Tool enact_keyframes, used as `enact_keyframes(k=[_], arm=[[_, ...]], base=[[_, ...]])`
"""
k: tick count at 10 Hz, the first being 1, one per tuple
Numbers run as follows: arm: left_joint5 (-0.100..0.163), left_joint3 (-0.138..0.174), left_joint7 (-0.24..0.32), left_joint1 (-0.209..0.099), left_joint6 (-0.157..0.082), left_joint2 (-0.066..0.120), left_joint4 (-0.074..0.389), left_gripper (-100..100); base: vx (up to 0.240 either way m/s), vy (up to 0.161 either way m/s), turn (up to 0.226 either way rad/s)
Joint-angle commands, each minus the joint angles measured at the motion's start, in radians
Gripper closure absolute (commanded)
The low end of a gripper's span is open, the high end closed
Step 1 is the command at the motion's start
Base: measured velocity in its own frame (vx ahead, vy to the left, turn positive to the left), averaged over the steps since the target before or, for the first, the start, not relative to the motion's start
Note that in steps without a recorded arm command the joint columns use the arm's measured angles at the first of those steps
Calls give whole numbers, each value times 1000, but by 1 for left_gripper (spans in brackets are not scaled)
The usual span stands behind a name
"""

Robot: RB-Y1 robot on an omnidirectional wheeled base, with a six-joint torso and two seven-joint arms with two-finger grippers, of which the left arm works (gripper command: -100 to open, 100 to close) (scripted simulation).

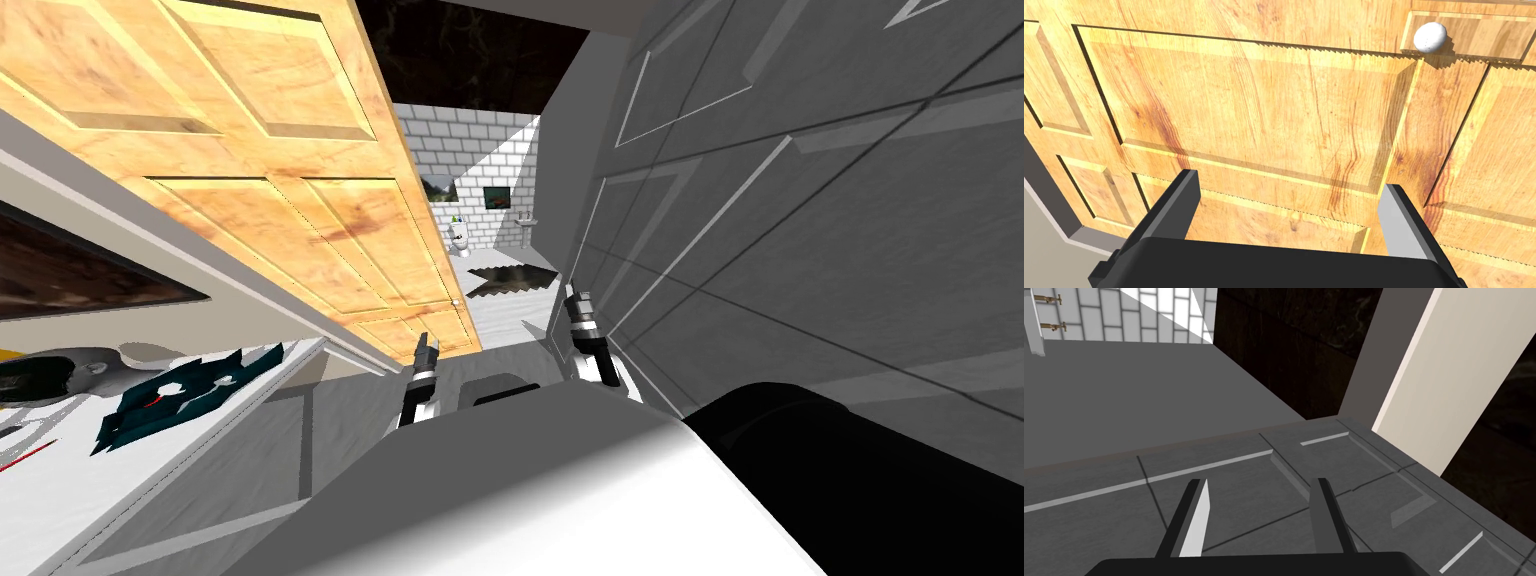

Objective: Pull the door open

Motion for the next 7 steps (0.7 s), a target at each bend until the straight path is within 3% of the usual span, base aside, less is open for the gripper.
enact_keyframes(k=[1,7], arm=[[0,-1,9,-14,-9,6,47,-100],[1,-7,33,-50,-36,24,190,-100]], base=[[111,0,-85],[102,5,-61]])
